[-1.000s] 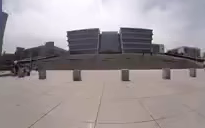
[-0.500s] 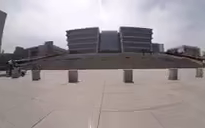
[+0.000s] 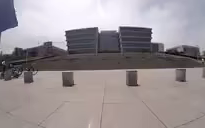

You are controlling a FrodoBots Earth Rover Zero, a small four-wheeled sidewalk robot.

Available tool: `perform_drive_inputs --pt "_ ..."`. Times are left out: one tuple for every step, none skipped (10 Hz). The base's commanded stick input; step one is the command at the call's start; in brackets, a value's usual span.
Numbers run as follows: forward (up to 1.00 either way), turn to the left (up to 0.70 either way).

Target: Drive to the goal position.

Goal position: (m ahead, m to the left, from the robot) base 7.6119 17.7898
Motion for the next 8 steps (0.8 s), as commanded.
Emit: perform_drive_inputs --pt "1.0 0.0" --pt "1.0 0.0" --pt "1.0 0.0" --pt "1.0 0.0" --pt "1.0 0.0" --pt "1.0 0.0" --pt "1.0 0.0" --pt "1.0 0.0"
